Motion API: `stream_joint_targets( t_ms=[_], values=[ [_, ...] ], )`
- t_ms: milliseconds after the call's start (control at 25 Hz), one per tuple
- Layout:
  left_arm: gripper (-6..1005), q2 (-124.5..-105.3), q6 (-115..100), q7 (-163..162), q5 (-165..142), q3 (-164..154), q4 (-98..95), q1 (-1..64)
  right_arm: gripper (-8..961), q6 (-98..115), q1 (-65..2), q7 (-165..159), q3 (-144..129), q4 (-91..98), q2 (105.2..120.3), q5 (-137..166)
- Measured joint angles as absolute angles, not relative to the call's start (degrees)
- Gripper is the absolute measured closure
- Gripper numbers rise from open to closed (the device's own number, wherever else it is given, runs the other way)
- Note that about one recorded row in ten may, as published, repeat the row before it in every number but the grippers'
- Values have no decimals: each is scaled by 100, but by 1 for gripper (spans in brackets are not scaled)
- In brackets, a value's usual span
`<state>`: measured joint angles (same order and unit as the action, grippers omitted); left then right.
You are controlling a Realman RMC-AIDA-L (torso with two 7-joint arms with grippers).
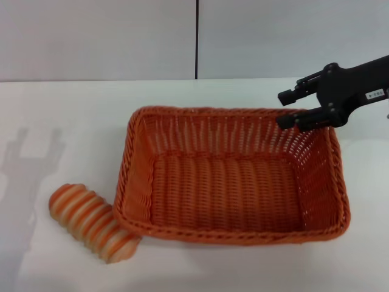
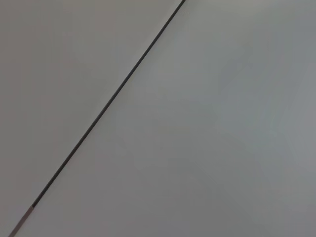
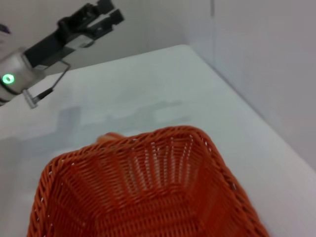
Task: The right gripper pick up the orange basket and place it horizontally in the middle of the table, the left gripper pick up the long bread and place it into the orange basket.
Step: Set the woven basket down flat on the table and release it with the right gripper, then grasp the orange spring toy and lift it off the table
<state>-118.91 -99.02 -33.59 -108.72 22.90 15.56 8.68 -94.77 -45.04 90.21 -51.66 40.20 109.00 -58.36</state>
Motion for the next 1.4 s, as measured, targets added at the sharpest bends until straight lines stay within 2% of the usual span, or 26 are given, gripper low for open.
stream_joint_targets(
  t_ms=[240, 400, 520, 560, 800, 880, 920, 1040, 1400],
  values=[
    [164, -11874, -9916, -3333, -10871, 2216, 1486, 957, 452, -9419, -4132, 9543, -4248, 4060, 10996, -5877],
    [163, -11850, -9970, -3370, -10875, 2084, 1372, 1003, 408, -9479, -3652, 9969, -3336, 4007, 11078, -6379],
    [163, -11831, -9978, -3693, -10875, 1945, 914, 1012, 408, -9396, -2939, 10271, -2809, 3829, 11218, -7476],
    [163, -11831, -9978, -3693, -10875, 1945, 914, 1012, 408, -9396, -2939, 10271, -2809, 3829, 11218, -7476],
    [163, -11808, -9959, -4441, -10873, 1623, 91, 987, 408, -9262, -2047, 11005, -1572, 2556, 11470, -8837],
    [163, -11778, -10026, -4786, -10873, 758, -651, 996, 408, -9262, -1971, 11084, -1424, 2444, 11506, -8943],
    [162, -11772, -10028, -4949, -10874, 99, -1074, 972, 408, -9246, -1849, 11162, -1177, 2331, 11582, -9059],
    [162, -11768, -10026, -5072, -10876, -459, -1395, 881, 408, -9222, -1782, 11164, -851, 2258, 11635, -9091],
    [162, -11777, -9577, -4802, -11156, -753, -1615, 596, 408, -9109, -1808, 11126, -468, 2079, 11659, -9105]
  ],
)
